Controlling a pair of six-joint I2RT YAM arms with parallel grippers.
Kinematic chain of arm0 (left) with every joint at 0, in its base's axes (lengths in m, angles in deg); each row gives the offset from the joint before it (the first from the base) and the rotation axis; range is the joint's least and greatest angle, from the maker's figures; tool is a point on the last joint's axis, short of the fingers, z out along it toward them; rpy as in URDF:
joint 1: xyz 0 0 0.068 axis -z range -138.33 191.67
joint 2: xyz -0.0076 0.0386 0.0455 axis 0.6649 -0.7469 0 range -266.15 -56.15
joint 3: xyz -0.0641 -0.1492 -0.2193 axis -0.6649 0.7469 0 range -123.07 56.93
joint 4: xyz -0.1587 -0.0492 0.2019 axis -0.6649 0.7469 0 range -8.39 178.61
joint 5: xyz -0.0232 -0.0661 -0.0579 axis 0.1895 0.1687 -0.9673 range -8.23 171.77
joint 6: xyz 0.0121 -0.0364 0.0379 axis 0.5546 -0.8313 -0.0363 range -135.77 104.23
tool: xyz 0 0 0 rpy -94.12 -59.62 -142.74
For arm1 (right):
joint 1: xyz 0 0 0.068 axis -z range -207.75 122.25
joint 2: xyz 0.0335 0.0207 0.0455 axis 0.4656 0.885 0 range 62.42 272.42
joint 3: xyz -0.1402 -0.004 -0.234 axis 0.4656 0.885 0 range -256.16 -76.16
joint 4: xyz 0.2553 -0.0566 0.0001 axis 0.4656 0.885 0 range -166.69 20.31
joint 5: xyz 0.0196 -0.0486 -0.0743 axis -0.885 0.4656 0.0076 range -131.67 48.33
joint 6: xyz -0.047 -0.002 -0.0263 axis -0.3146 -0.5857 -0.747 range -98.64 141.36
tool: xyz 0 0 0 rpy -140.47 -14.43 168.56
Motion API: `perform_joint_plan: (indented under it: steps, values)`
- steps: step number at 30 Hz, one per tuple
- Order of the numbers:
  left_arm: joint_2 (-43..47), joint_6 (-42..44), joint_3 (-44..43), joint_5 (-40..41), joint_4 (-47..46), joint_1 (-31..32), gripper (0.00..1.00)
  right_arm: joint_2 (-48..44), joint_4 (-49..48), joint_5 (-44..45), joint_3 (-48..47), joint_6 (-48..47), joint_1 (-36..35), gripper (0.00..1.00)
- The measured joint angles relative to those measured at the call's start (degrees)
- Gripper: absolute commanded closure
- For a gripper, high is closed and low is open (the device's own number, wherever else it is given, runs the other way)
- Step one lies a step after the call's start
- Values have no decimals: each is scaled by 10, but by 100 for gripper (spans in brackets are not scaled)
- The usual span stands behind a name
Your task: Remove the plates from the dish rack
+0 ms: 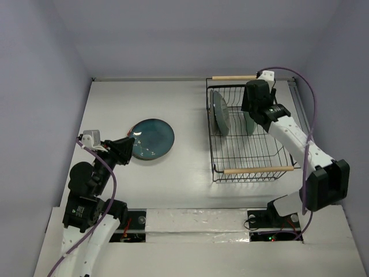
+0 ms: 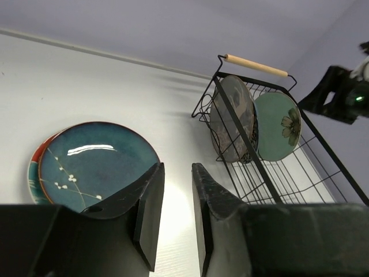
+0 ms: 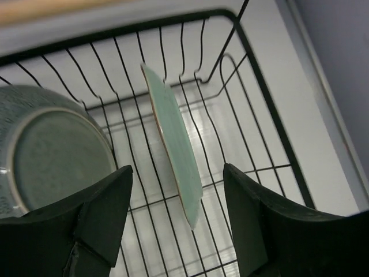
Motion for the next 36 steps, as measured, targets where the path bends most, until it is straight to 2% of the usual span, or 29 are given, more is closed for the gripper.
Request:
perform_joint_plan:
  steps: [4, 7, 8, 13, 14, 17, 30, 34, 36]
  values:
    - [-3, 0, 0, 0, 0, 0, 72, 60, 12, -8, 1, -5, 11, 38]
    - [-3, 0, 0, 0, 0, 0, 71, 108, 13, -13, -1, -12, 20, 50]
    - [-3, 0, 0, 0, 0, 0, 70, 120, 14, -13, -2, -13, 22, 59]
    - [-3, 0, 0, 0, 0, 0, 69, 146, 30, 2, -8, -30, 26, 81]
    - [-3, 0, 0, 0, 0, 0, 69, 145, 35, 2, -8, -40, 26, 90]
    - [-3, 0, 0, 0, 0, 0, 68, 139, 47, -2, -11, -54, 26, 100]
    - [-3, 0, 0, 0, 0, 0, 67, 32, 107, 51, -60, -64, 2, 100]
    - [-3, 0, 0, 0, 0, 0, 67, -37, 106, 73, -65, -63, -45, 100]
    - [-3, 0, 0, 0, 0, 0, 67, -70, 99, 87, -69, -61, -94, 100]
